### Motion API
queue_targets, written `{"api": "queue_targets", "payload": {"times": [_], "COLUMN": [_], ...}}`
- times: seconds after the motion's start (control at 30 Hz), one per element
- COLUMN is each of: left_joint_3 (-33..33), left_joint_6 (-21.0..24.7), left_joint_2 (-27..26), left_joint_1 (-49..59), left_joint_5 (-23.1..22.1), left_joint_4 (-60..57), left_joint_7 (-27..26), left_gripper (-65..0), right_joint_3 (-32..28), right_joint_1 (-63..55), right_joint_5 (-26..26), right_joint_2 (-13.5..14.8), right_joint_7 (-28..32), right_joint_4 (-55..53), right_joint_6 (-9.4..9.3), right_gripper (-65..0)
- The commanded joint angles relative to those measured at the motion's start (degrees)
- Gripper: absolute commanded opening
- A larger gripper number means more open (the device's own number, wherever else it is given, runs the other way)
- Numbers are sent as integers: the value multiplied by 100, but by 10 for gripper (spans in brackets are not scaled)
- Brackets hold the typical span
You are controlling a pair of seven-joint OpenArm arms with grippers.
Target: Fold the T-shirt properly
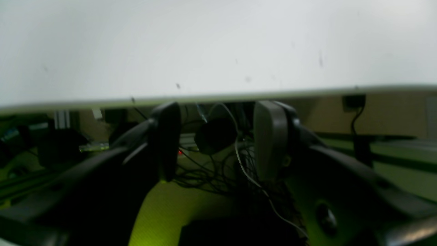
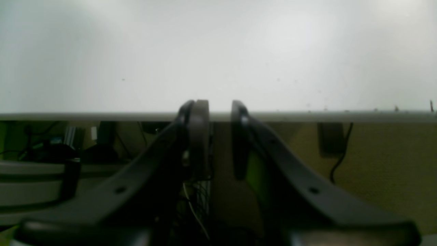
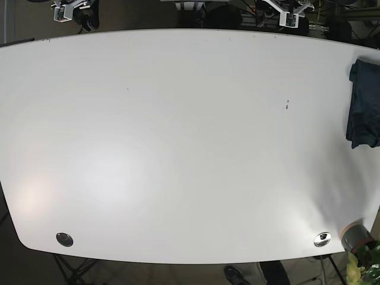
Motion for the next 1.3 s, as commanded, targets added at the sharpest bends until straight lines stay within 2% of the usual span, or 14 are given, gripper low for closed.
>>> {"api": "queue_targets", "payload": {"times": [0.0, 0.17, 0.6, 0.83, 0.93, 1.27], "left_joint_3": [-13, -74, -83, -101, -206, -320], "left_joint_6": [-3, -3, -3, -11, -29, -29], "left_joint_2": [146, 313, 321, 304, 295, 295], "left_joint_1": [108, 55, -138, -358, -455, -1132], "left_joint_5": [-50, -50, -50, -23, -50, -14], "left_joint_4": [112, 147, 138, 147, 156, 156], "left_joint_7": [-108, -108, -108, -108, -108, -90], "left_gripper": [-344, -344, -343, -343, -343, -338], "right_joint_3": [36, 36, 45, 45, 45, 63], "right_joint_1": [-98, -72, -46, -46, 86, 1141], "right_joint_5": [75, 75, 110, 963, 919, 462], "right_joint_2": [43, 43, 34, 78, 78, 78], "right_joint_7": [172, 172, 163, 154, 137, -1332], "right_joint_4": [93, 234, 480, 489, 594, 1192], "right_joint_6": [41, 41, 41, 41, 41, 41], "right_gripper": [-542, -542, -542, -536, -534, -518]}}
